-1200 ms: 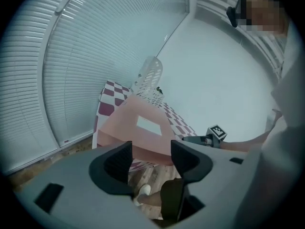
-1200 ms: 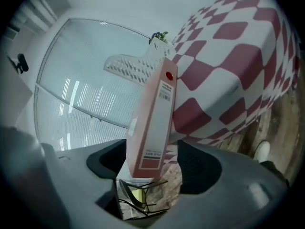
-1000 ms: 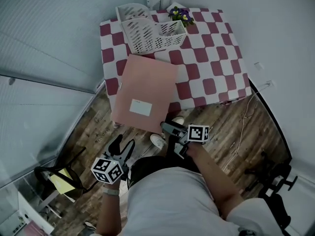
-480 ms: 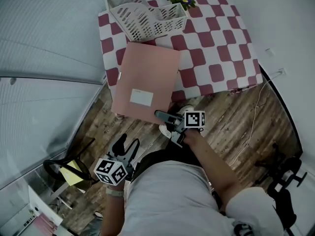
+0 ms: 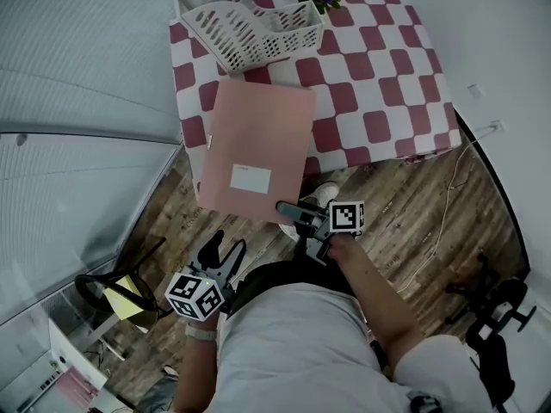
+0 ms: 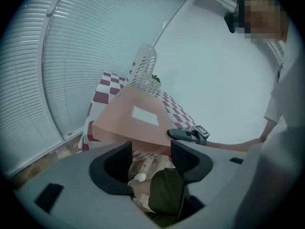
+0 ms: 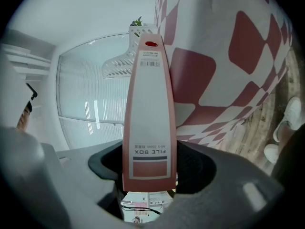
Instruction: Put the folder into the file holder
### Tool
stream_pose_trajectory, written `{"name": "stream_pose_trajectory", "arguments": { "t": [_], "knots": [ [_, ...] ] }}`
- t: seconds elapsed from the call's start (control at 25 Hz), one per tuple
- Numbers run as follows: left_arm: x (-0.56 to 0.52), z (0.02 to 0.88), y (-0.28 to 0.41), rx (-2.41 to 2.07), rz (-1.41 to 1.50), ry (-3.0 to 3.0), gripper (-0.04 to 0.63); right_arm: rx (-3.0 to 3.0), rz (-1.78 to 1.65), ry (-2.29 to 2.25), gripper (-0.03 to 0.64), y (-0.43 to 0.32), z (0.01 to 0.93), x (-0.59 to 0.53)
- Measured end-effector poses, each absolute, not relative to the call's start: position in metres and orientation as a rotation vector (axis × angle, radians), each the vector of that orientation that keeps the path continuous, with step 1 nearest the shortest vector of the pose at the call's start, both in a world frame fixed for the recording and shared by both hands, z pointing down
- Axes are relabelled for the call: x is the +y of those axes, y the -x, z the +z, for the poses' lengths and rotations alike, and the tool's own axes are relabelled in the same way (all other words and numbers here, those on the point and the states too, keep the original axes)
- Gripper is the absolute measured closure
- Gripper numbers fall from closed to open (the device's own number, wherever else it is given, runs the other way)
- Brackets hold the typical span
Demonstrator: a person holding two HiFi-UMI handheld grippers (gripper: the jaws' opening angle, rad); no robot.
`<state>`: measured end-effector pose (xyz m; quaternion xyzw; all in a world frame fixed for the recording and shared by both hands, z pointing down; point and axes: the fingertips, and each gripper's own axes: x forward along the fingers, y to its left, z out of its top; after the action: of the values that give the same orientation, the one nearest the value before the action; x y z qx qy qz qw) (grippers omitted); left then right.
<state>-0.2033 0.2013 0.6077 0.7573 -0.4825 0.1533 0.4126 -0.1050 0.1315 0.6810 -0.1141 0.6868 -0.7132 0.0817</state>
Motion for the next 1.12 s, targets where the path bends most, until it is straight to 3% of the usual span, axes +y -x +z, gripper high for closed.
{"name": "stream_pose_trajectory", "arguments": {
  "t": [0.72,0.96,1.12],
  "knots": [
    [0.200,0.614,0.206,-1.245,0.364,-1.858,0.362,1.967,-2.054,0.319,0.276,0.095,0.661,0.083],
    [0.204,0.612,0.213,-1.270,0.335,-1.837,0.362,1.959,-2.077,0.260,0.276,0.111,0.661,0.079],
    [0.205,0.609,0.219,-1.289,0.317,-1.836,0.362,1.995,-2.084,0.323,0.320,0.110,0.660,0.084]
  ]
}}
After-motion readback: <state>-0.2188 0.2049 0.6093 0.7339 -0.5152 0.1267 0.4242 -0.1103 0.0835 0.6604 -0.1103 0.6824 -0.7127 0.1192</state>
